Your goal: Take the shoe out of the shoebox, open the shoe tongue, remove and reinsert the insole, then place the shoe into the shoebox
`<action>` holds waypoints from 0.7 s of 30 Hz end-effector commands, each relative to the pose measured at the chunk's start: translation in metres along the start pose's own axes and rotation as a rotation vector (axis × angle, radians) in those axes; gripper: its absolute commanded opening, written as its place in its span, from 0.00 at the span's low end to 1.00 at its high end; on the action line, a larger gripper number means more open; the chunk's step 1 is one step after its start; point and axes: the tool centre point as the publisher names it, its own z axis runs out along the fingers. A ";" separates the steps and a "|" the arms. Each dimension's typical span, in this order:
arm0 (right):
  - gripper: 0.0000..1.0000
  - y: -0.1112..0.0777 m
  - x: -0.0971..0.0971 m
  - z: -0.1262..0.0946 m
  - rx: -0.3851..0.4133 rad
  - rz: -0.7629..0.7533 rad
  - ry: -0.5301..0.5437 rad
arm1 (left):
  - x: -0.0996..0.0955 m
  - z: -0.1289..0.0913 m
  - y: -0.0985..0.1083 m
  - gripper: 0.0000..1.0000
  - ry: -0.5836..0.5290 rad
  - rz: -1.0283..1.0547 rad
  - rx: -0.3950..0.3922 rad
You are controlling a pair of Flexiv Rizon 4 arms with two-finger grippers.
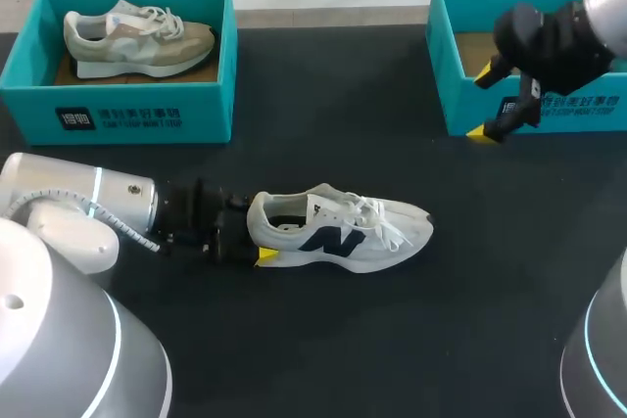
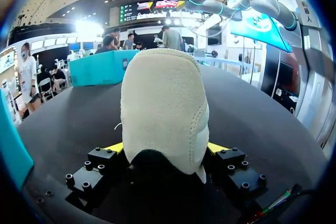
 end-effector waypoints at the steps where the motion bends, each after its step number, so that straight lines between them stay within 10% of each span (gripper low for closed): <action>1: 1.00 -0.002 0.010 0.000 0.032 0.510 -0.343 | 0.003 0.005 0.004 0.00 0.002 -0.001 -0.003; 10: 1.00 -0.002 0.010 0.000 0.032 0.510 -0.343 | 0.003 0.005 0.004 0.00 0.002 -0.001 -0.003; 21: 1.00 0.049 0.046 0.055 0.050 0.703 -0.530 | 0.003 0.005 0.004 0.00 0.002 -0.001 -0.003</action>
